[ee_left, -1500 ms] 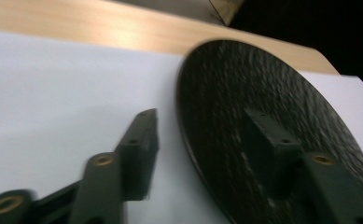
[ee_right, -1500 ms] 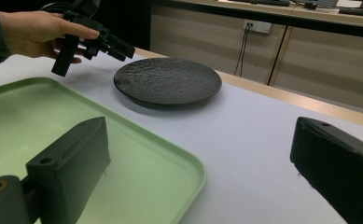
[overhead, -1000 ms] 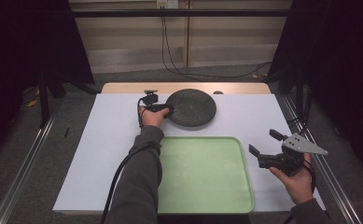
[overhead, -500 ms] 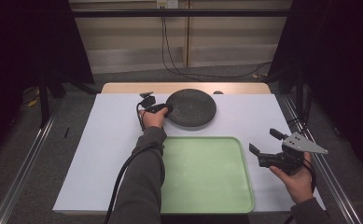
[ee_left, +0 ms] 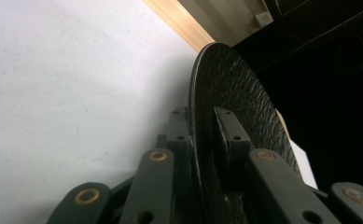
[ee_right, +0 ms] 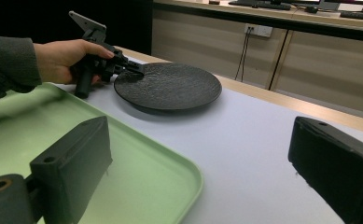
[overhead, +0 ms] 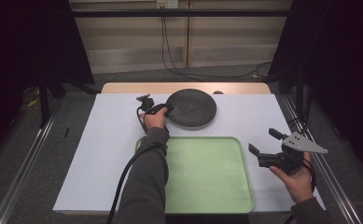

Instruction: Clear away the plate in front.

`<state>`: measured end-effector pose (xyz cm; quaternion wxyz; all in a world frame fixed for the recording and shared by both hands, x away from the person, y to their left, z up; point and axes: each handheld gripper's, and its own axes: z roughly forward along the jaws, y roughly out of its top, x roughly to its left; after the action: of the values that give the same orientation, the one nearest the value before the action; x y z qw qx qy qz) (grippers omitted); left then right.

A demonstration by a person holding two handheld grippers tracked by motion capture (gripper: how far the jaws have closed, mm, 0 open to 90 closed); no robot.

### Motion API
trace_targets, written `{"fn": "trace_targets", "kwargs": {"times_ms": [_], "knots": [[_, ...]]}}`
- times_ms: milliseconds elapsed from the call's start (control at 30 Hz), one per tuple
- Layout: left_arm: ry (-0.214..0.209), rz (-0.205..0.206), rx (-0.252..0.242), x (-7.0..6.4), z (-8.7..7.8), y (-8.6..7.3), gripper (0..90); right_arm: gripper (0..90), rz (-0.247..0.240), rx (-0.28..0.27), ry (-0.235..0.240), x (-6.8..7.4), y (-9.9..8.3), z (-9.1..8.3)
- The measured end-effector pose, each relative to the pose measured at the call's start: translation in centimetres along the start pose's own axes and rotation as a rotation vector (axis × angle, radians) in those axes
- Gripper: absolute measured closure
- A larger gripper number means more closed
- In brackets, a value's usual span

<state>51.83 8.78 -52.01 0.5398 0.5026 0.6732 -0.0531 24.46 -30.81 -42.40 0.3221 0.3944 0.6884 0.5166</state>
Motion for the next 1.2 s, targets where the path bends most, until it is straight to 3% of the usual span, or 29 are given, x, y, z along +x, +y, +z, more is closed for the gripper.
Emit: {"fn": "trace_targets", "kwargs": {"times_ms": [33, 67, 100, 133, 200, 267, 300, 400, 467, 733, 800, 867, 1200], "knots": [[-0.014, 0.001, 0.004, 0.0, -0.1, 0.0, 79.4, 5.5, -0.002, -0.001, -0.001, 0.0, 0.0, 0.0], [-0.002, -0.015, 0.006, -0.2, -0.2, 0.1, 80.0, 5.5, -0.001, -0.001, 0.001, 0.0, 0.0, 0.0], [-0.030, -0.020, 0.000, -0.4, -0.4, 0.2, 83.2, 5.5, 0.001, 0.000, -0.007, 0.0, 0.0, -0.1], [-0.050, 0.013, 0.018, -0.4, -0.6, 0.4, 83.2, 5.5, 0.001, 0.000, -0.007, 0.0, 0.0, -0.1], [-0.040, 0.038, 0.018, -1.6, -0.9, 0.9, 84.8, 5.5, 0.005, -0.006, -0.008, -0.1, 0.0, 0.0], [-0.067, 0.060, 0.013, -2.6, -1.1, 1.2, 86.7, 5.3, 0.007, -0.002, -0.004, -0.1, 0.0, 0.0], [-0.066, 0.089, 0.011, -3.1, -1.2, 1.3, 86.9, 5.3, 0.004, 0.004, 0.002, -0.1, 0.0, 0.0], [-0.044, 0.090, 0.039, -4.1, -1.4, 1.7, 87.1, 5.0, -0.007, -0.004, 0.001, 0.1, 0.1, 0.0], [-0.025, 0.125, 0.050, -5.1, -1.4, 2.1, 87.1, 4.7, -0.003, -0.008, 0.001, 0.1, 0.1, -0.1], [0.007, 0.150, 0.067, -6.3, -2.0, 3.4, 87.0, 4.1, -0.002, -0.005, 0.016, 0.1, 0.0, 0.0], [-0.003, 0.156, 0.071, -6.5, -2.5, 3.8, 87.0, 3.7, -0.004, -0.003, 0.018, 0.1, 0.0, 0.0], [-0.008, 0.137, 0.074, -6.7, -3.2, 4.4, 87.2, 2.9, -0.008, -0.002, 0.018, 0.1, 0.0, 0.0], [-0.008, 0.169, 0.105, -7.6, -6.4, 5.8, 87.0, 0.0, 0.011, -0.013, 0.010, 0.0, 0.0, 0.0]]}}
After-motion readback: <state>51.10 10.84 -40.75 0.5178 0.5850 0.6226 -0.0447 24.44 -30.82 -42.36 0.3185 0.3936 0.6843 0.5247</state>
